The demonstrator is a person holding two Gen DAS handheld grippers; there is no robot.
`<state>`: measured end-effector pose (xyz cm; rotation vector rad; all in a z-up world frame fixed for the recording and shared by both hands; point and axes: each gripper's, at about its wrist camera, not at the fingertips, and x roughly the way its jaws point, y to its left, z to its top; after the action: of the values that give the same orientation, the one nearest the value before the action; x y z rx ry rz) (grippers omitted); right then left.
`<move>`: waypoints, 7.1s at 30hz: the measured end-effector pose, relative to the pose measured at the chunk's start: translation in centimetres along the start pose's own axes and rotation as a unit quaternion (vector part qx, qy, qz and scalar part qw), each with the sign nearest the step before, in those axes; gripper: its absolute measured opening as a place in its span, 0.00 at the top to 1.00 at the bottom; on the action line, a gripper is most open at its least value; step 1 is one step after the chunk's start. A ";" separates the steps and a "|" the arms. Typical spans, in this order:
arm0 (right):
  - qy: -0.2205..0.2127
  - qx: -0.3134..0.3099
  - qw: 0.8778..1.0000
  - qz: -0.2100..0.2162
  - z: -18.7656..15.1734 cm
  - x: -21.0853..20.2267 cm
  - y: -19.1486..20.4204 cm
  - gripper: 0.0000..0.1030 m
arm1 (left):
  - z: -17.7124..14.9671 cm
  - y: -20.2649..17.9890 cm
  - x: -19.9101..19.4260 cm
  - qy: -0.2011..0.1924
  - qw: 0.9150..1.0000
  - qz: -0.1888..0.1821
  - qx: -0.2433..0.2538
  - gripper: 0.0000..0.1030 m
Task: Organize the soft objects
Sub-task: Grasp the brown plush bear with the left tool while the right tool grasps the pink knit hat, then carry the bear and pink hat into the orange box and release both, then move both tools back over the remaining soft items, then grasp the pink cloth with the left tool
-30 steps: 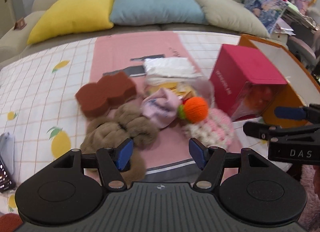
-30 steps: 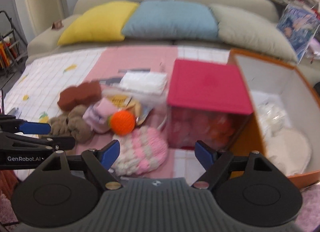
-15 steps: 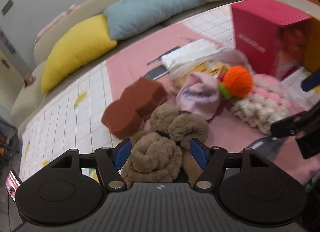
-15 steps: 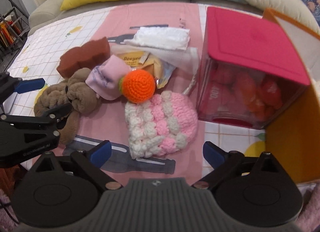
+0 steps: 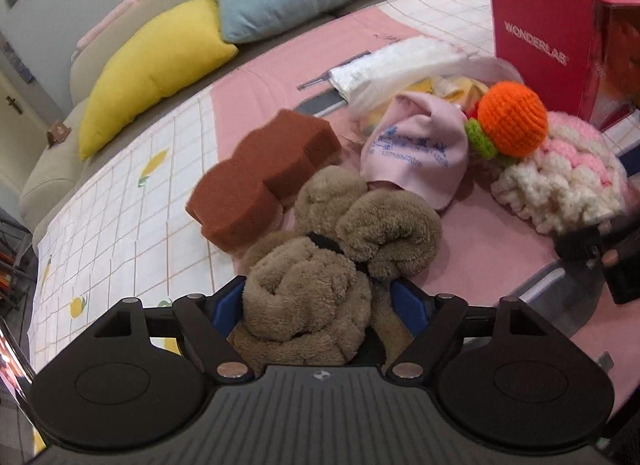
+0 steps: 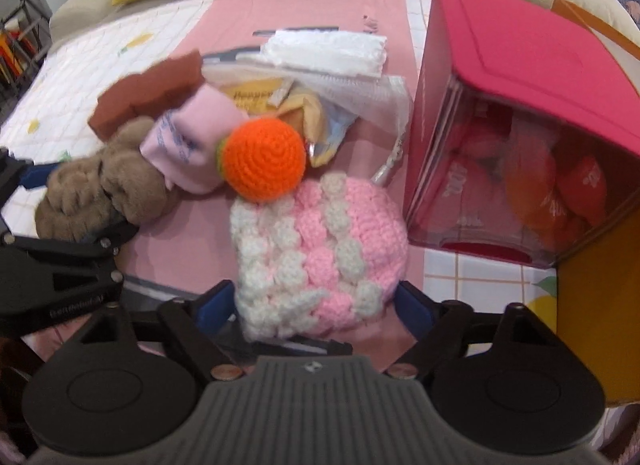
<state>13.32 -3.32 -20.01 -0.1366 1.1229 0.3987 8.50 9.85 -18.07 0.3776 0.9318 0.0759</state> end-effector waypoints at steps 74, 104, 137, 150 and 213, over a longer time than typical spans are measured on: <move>-0.137 -0.048 0.989 0.028 -0.8 -12.3 -2.8 0.89 | 3.8 0.9 -12.3 -0.026 0.969 -0.118 -0.217 0.42; -0.138 -0.060 0.970 -0.192 -0.6 -21.0 -20.1 0.89 | 22.7 -15.9 -14.3 -0.042 0.925 -0.368 -0.086 0.41; 0.002 -0.032 0.986 -0.161 -1.4 -13.0 -25.8 0.55 | 21.9 -23.4 -7.4 0.105 0.954 -0.282 0.006 0.18; 0.004 -0.011 0.983 -0.183 -0.6 -16.6 -24.3 0.27 | 23.7 -18.9 -12.4 0.004 0.945 -0.326 -0.031 0.14; -0.119 -0.100 0.988 -0.009 0.5 -5.9 2.2 0.40 | 2.9 -1.3 0.3 -0.064 0.976 -0.158 0.138 0.22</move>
<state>10.68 -2.58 -14.31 -0.2681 0.8447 0.4978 10.84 7.90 -17.25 0.4805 0.8668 -0.3687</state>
